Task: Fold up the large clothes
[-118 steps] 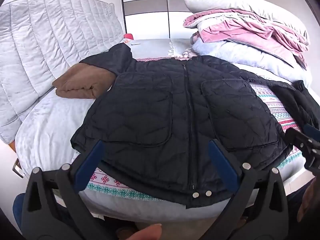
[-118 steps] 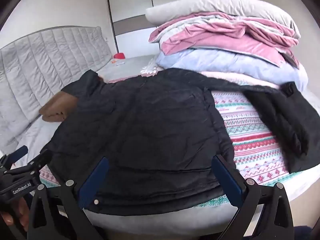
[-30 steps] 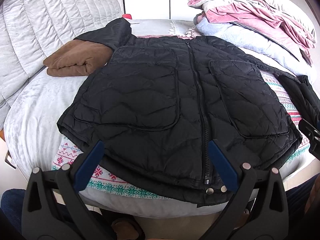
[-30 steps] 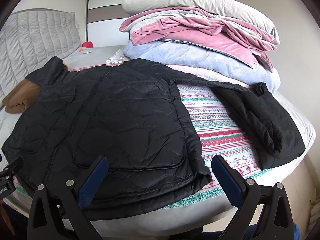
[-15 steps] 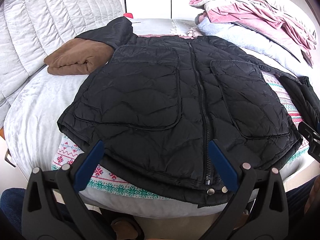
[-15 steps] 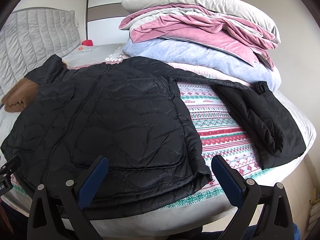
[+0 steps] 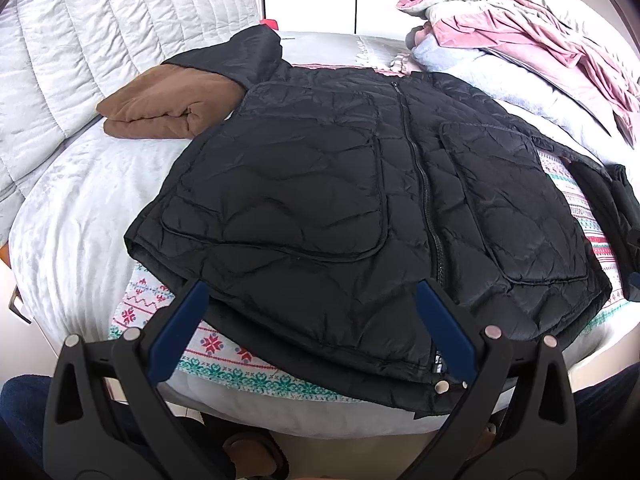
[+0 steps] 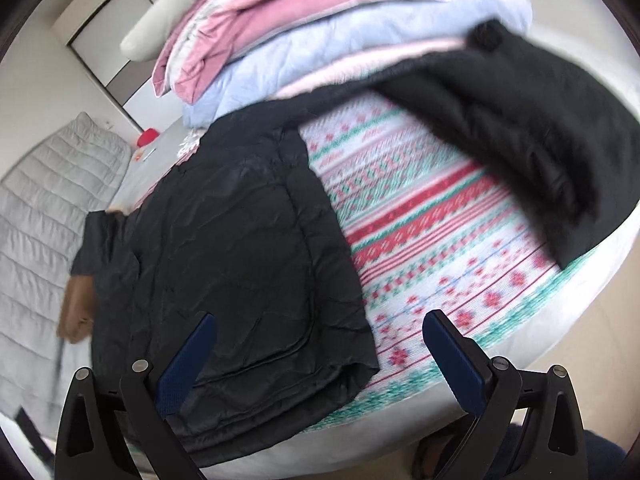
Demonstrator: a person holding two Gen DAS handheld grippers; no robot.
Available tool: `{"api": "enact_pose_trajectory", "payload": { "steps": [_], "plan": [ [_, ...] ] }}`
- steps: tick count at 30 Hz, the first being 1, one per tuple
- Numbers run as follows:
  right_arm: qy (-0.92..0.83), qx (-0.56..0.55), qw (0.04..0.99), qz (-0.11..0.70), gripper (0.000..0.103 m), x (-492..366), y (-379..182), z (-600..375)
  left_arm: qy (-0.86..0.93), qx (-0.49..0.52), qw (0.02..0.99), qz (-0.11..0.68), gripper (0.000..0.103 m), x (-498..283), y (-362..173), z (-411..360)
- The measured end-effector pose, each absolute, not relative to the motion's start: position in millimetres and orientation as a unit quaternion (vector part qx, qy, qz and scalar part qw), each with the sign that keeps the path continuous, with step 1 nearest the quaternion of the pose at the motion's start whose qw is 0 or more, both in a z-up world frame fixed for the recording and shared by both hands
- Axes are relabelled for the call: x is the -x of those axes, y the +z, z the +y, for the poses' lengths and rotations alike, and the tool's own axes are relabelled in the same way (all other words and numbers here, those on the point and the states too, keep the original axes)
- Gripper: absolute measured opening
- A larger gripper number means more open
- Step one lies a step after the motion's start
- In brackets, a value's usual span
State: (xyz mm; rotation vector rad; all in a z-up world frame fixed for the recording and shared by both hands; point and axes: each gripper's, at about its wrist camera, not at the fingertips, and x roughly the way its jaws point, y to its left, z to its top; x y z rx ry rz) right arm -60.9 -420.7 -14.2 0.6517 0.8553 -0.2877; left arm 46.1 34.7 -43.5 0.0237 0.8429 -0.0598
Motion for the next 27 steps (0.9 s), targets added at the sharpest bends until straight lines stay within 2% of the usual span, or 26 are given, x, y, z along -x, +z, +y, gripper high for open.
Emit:
{"api": "enact_pose_trajectory", "payload": {
  "steps": [4,6,8,10,13,19,24,27],
  "plan": [
    [-0.145,-0.321,0.826,0.439,0.086,39,-41,-423,-0.032,-0.013,0.909,0.416,0.103,-48,-47,33],
    [-0.152,-0.312,0.818,0.458,0.064,29,-52,-418,-0.033,-0.014,0.908,0.418,0.103,-49,-48,33],
    [-0.159,-0.295,0.807,0.485,0.02,19,-66,-413,-0.035,-0.014,0.905,0.423,0.103,-49,-50,33],
    [-0.151,-0.292,0.804,0.495,0.009,17,-75,-411,-0.038,-0.016,0.902,0.429,0.103,-52,-54,30],
    [-0.155,-0.285,0.815,0.481,0.004,22,-70,-413,-0.047,-0.024,0.898,0.438,0.103,-52,-60,27],
    [-0.196,-0.291,0.823,0.447,0.003,37,-55,-430,-0.063,-0.041,0.892,0.446,0.103,-48,-67,17],
    [-0.237,-0.288,0.821,0.432,0.003,48,-47,-436,-0.065,-0.044,0.889,0.45,0.103,-53,-67,21],
    [-0.203,-0.252,0.831,0.451,0.009,41,-44,-419,-0.063,-0.03,0.889,0.452,0.103,-59,-61,29]
  ]
}}
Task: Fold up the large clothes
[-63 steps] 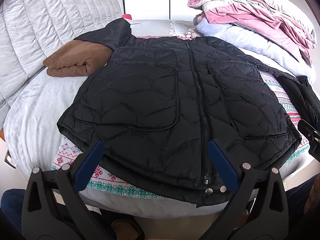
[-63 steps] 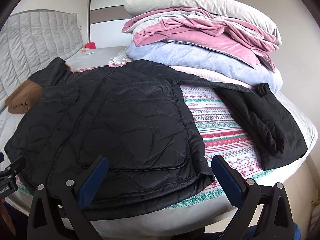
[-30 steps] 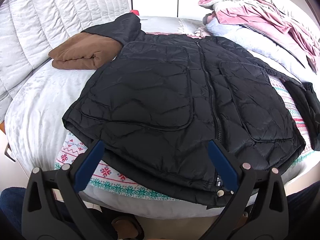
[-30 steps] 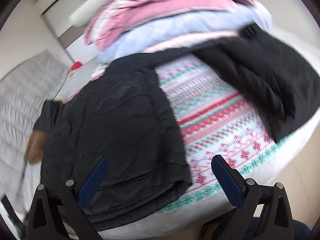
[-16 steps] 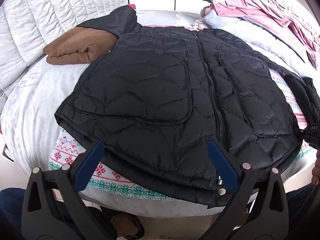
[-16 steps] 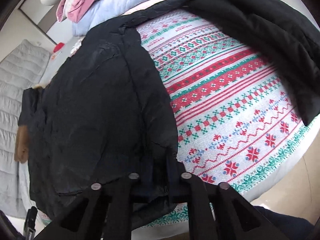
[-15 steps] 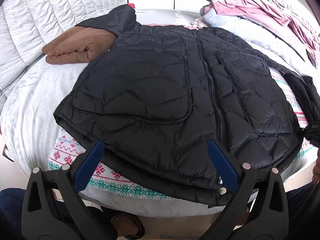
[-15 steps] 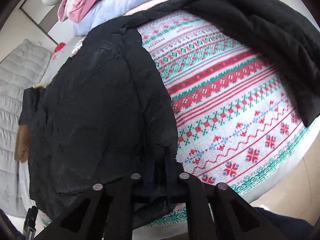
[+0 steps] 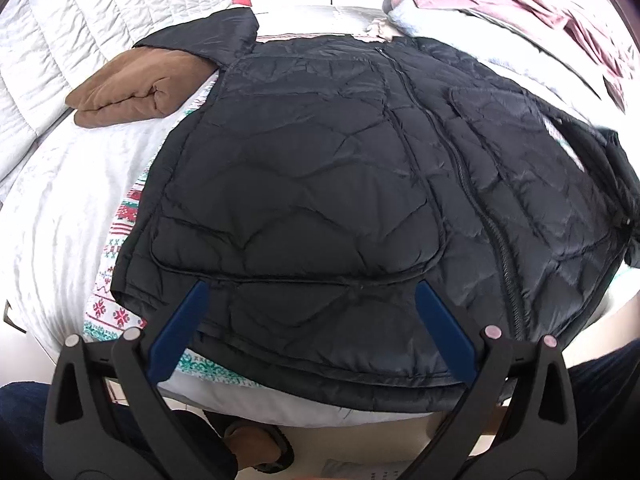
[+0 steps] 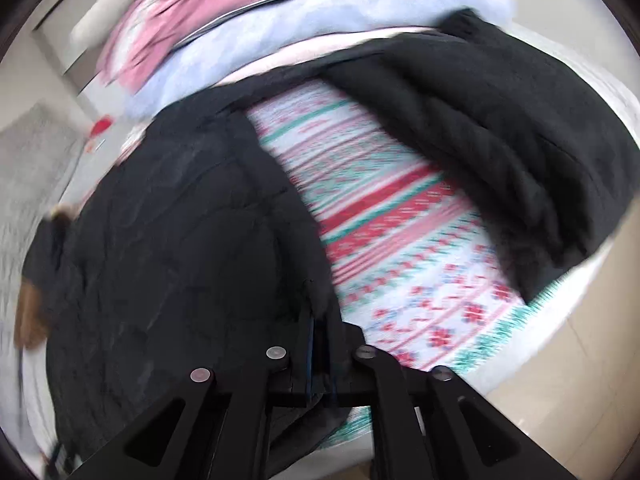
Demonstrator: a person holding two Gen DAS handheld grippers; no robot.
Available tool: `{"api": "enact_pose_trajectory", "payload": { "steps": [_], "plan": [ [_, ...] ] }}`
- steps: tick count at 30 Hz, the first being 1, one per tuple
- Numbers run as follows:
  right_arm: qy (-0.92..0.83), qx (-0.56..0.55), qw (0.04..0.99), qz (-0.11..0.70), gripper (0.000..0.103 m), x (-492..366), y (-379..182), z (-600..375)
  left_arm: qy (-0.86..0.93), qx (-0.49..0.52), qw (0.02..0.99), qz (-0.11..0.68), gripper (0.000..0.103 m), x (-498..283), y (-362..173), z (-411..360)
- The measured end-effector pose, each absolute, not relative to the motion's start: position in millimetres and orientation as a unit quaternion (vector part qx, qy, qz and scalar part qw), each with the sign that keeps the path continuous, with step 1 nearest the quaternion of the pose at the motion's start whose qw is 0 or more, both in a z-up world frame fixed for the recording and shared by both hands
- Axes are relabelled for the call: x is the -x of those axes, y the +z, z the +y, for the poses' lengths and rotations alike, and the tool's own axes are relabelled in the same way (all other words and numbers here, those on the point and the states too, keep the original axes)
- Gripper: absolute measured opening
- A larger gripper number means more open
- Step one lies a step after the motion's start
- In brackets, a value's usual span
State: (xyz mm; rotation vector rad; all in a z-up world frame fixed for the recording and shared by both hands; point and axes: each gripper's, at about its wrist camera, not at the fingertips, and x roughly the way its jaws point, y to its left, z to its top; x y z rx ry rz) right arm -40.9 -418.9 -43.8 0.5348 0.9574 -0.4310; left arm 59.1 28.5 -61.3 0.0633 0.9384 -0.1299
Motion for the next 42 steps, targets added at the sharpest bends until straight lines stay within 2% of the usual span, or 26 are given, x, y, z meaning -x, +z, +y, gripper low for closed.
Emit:
{"api": "enact_pose_trajectory", "payload": {
  "steps": [1,3,5,6,10,14,18,23,26,32,35,42],
  "plan": [
    [-0.203,-0.248,0.834,0.448,0.012,40,-38,-418,-0.062,-0.026,0.89,0.451,0.103,-62,-59,31],
    [-0.206,-0.251,0.843,0.428,0.023,41,-27,-420,-0.06,-0.017,0.892,0.448,0.103,-66,-52,34],
    [-0.205,-0.262,0.854,0.401,0.053,42,-11,-428,-0.061,-0.006,0.893,0.446,0.103,-72,-42,36],
    [-0.201,-0.269,0.858,0.387,0.058,42,-2,-432,-0.058,0.0,0.895,0.442,0.103,-76,-36,36],
    [-0.188,-0.28,0.879,0.337,0.06,34,32,-456,-0.043,0.016,0.898,0.437,0.103,-97,-16,31],
    [-0.191,-0.315,0.881,0.297,0.072,16,49,-487,-0.035,0.037,0.9,0.433,0.103,-125,6,23],
    [-0.197,-0.36,0.86,0.302,0.072,-10,53,-521,-0.043,0.058,0.899,0.432,0.103,-163,32,11],
    [-0.208,-0.394,0.834,0.326,0.072,-53,43,-561,-0.061,0.037,0.907,0.416,0.103,-215,52,-15],
    [-0.225,-0.408,0.819,0.335,0.072,-70,24,-584,-0.051,0.011,0.907,0.419,0.103,-245,41,-24],
    [-0.228,-0.459,0.794,0.327,0.072,-86,-12,-630,-0.054,0.043,0.876,0.477,0.103,-286,-22,-8],
    [-0.244,-0.463,0.794,0.309,0.072,-94,-13,-648,-0.036,0.061,0.877,0.475,0.103,-299,-25,0],
    [-0.303,-0.444,0.777,0.326,0.072,-131,-38,-681,-0.029,0.042,0.88,0.472,0.103,-307,-28,4]
  ]
}}
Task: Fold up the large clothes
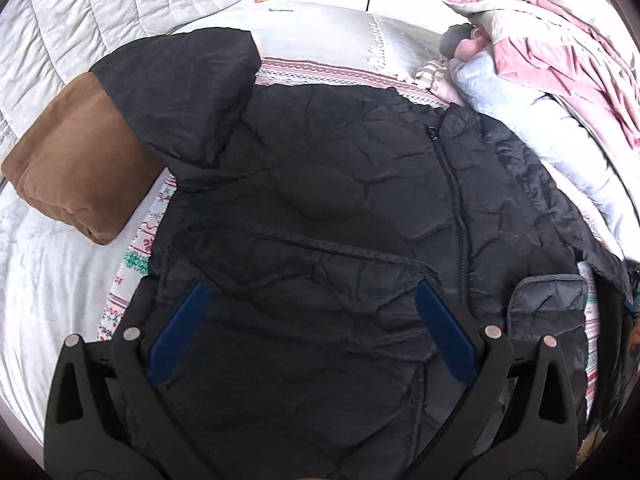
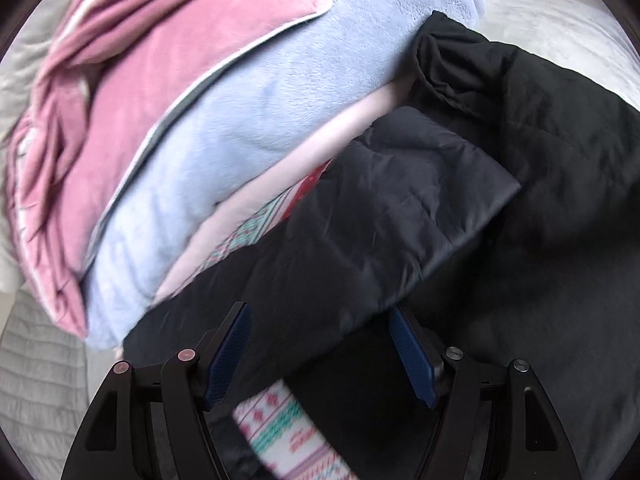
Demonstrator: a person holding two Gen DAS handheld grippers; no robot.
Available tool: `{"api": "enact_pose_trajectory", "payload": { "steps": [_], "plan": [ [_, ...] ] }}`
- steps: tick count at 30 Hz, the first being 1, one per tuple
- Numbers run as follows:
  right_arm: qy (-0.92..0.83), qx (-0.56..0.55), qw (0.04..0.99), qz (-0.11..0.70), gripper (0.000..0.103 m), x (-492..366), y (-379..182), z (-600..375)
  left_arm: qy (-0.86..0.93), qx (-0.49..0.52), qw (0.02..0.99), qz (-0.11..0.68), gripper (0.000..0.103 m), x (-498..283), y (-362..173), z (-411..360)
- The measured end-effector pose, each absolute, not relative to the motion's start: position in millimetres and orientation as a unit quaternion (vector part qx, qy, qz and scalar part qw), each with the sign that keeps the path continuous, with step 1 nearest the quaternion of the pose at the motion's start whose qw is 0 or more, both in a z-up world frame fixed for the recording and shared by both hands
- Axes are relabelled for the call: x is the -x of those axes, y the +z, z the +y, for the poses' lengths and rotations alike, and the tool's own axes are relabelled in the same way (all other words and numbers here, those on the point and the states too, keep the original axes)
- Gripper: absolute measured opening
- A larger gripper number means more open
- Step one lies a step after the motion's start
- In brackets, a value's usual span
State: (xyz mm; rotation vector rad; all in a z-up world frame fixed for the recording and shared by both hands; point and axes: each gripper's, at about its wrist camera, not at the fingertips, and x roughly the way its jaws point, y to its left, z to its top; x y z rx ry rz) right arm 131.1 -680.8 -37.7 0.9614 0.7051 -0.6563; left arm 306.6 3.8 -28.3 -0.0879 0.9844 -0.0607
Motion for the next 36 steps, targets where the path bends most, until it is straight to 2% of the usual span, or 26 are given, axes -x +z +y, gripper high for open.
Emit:
{"api": "enact_pose_trajectory", "payload": {
  "steps": [3,4,5,6,7,9,16,21,25,32,36],
  "plan": [
    [-0.326,-0.43,0.777,0.324,0.066,-142,-44,-685,-0.024,0.039,0.881,0.472,0.103,-312,-31,7],
    [-0.334,-0.424,0.777,0.324,0.057,-147,-47,-686,-0.022,0.038,0.881,0.471,0.103,-314,-31,8],
    [-0.336,-0.422,0.776,0.326,0.037,-149,-50,-689,-0.022,0.036,0.881,0.472,0.103,-314,-32,8],
    [-0.333,-0.424,0.777,0.325,0.025,-152,-52,-691,-0.021,0.033,0.88,0.473,0.103,-316,-33,8],
    [-0.326,-0.432,0.778,0.32,0.007,-153,-54,-693,-0.021,0.033,0.88,0.474,0.103,-317,-34,9],
    [-0.33,-0.443,0.783,0.285,0.005,-147,-48,-694,-0.018,0.034,0.88,0.474,0.103,-319,-35,11],
    [-0.423,-0.352,0.808,0.21,0.003,-127,9,-685,-0.026,0.032,0.877,0.478,0.103,-322,-38,9],
    [-0.412,-0.335,0.815,0.233,0.003,-136,0,-682,-0.036,0.03,0.874,0.483,0.103,-322,-37,8],
    [-0.391,-0.335,0.833,0.205,0.003,-137,13,-669,-0.03,0.039,0.876,0.48,0.103,-323,-32,19],
    [-0.301,-0.224,0.916,0.14,0.004,-162,92,-571,0.008,0.061,0.876,0.479,0.103,-331,-28,48],
    [-0.236,-0.155,0.95,0.132,0.004,-193,120,-492,0.003,0.08,0.876,0.476,0.103,-331,-23,60]
  ]
}}
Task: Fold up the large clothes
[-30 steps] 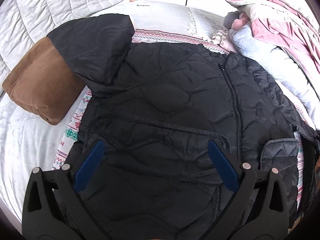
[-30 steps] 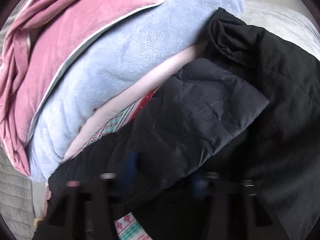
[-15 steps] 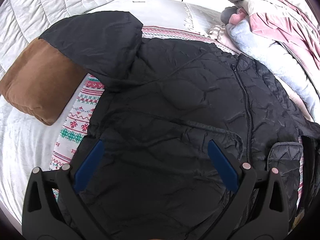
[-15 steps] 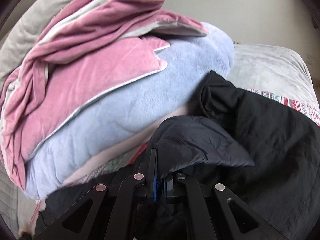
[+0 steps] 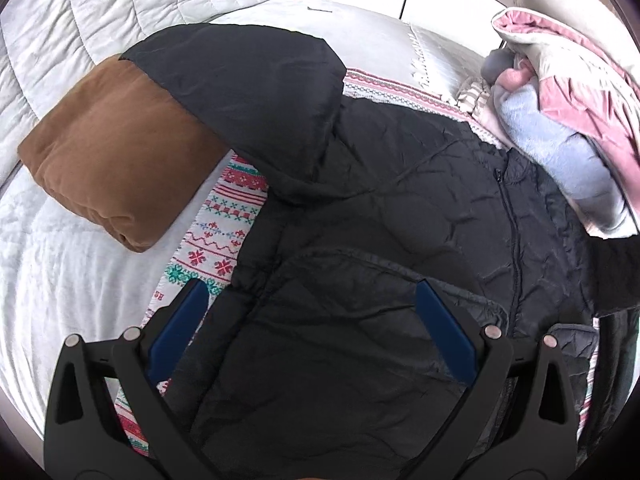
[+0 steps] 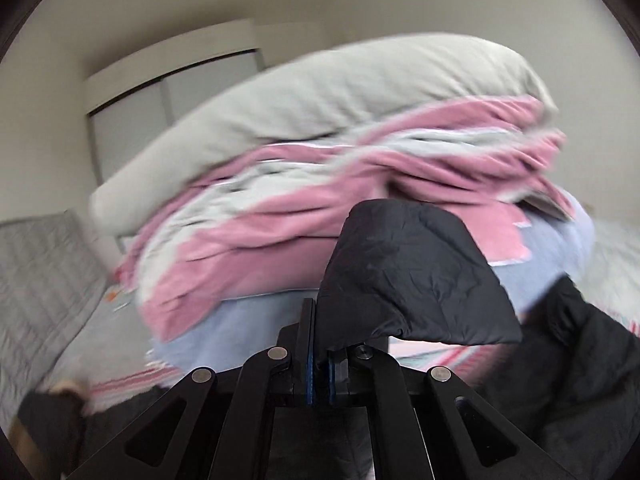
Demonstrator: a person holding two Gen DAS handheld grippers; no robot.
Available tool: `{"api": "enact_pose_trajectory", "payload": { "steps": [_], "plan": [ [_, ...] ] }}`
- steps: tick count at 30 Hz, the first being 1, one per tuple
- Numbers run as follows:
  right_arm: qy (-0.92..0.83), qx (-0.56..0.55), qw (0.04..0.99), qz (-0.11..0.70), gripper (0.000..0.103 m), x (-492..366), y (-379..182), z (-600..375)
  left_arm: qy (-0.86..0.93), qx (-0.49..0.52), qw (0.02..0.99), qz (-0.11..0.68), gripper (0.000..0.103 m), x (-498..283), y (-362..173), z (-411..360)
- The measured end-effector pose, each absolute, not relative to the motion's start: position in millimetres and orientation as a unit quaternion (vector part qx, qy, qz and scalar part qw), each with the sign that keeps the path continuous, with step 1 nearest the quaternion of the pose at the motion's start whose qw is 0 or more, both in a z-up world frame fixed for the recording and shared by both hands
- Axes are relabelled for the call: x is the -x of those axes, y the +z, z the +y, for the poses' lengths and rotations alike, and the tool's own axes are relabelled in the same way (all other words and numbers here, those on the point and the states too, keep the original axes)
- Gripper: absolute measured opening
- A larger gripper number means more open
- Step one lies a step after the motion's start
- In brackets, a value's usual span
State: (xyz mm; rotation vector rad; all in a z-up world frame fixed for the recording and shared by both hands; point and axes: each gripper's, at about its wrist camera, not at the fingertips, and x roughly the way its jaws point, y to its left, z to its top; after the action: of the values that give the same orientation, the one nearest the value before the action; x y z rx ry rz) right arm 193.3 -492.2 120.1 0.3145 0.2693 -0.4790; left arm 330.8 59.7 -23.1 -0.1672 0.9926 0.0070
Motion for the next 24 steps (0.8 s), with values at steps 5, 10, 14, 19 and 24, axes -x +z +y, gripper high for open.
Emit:
{"api": "enact_pose_trajectory", "payload": {
  "steps": [5,10,14,19,24],
  "plan": [
    [-0.151,-0.076,0.971,0.166,0.004,-253,117,-390,0.02,0.079,0.88,0.467,0.103,-333,-20,71],
    [-0.068,-0.012,0.969,0.236,0.005,-310,68,-295,0.019,0.115,0.874,0.471,0.103,-333,-21,87],
    [-0.027,0.047,0.943,0.329,0.005,-339,-1,-240,0.021,0.117,0.874,0.47,0.103,-333,-20,92],
    [0.003,0.126,0.91,0.396,0.012,-346,-63,-206,0.018,0.125,0.872,0.474,0.103,-336,-20,93],
    [0.042,0.16,0.893,0.419,0.05,-343,-82,-194,0.015,0.124,0.872,0.473,0.103,-335,-19,93]
  ]
}}
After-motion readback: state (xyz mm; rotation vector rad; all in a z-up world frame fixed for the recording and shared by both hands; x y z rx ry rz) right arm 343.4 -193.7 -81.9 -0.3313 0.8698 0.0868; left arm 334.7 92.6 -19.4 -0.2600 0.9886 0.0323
